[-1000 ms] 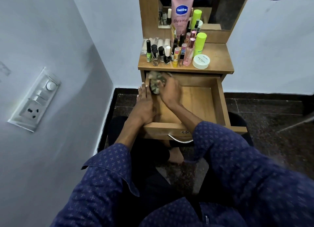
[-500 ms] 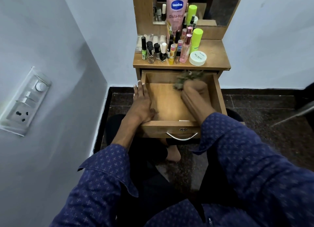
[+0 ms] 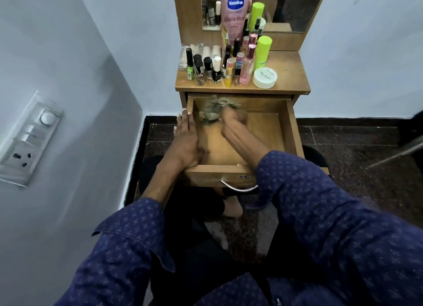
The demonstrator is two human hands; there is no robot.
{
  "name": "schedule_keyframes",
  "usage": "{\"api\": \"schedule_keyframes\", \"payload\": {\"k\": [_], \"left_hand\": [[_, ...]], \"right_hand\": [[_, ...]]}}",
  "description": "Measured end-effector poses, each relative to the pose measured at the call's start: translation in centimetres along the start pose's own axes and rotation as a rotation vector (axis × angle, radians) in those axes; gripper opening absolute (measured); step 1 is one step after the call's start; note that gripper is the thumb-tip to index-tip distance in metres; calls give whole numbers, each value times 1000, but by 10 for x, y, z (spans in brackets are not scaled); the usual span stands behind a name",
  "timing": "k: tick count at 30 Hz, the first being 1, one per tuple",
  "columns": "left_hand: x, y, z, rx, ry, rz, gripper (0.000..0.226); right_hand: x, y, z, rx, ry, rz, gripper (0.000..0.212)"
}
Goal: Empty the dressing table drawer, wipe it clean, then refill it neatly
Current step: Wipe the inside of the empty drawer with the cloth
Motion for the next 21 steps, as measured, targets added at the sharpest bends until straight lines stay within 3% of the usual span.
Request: {"api": "schedule_keyframes", "payload": {"k": [3, 7, 11, 15, 18, 21], "left_hand": [[-1, 0, 1, -15, 12, 7, 116], [-1, 0, 2, -26, 24, 0, 121], [0, 2, 2, -15, 17, -7, 125], [1, 3, -1, -5, 3, -12, 123], [0, 0, -3, 3, 32, 1, 117], [0, -2, -1, 16, 45, 16, 115]], "right_hand": [[-67, -39, -72, 149, 270, -17, 4], [-50, -50, -93, 290, 356, -32, 40], [-65, -31, -23, 225, 176, 32, 14], [-75, -17, 53, 65, -25, 2, 13], [-67, -21, 28, 112, 60, -21, 26], [-52, -29, -24, 121, 127, -33, 21]]}}
Point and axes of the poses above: each hand's wrist, its own x-axis towards the middle knuckle, its own z-axis out of the palm, y = z × x, the point moved 9 cm from there along x, towards the middle knuckle, and after that the axes turned 6 degrees about z, right-handed, at the moved point
